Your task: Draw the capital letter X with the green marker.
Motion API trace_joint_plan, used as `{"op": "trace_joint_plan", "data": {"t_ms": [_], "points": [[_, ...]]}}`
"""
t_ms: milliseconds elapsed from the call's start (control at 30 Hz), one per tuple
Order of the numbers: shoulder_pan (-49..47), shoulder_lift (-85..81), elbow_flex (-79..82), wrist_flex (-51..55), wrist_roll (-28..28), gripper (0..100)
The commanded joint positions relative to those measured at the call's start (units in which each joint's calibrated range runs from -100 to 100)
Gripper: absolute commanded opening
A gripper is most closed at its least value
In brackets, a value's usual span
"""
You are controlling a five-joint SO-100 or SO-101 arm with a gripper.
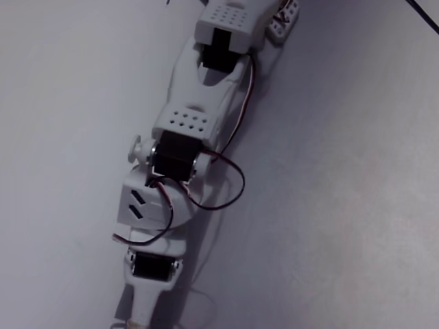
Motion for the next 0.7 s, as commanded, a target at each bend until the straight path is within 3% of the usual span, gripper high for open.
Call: {"op": "trace_joint_plan", "data": {"t_ms": [0,167,333,667], "points": [[1.37,0.22,-7.01,5.99,-1.56,34],[3.46,1.89,-8.26,5.26,2.25,39],[3.37,2.29,-0.81,-5.94,2.78,38],[-3.2,3.73,3.68,-9.62,0.0,37]]}}
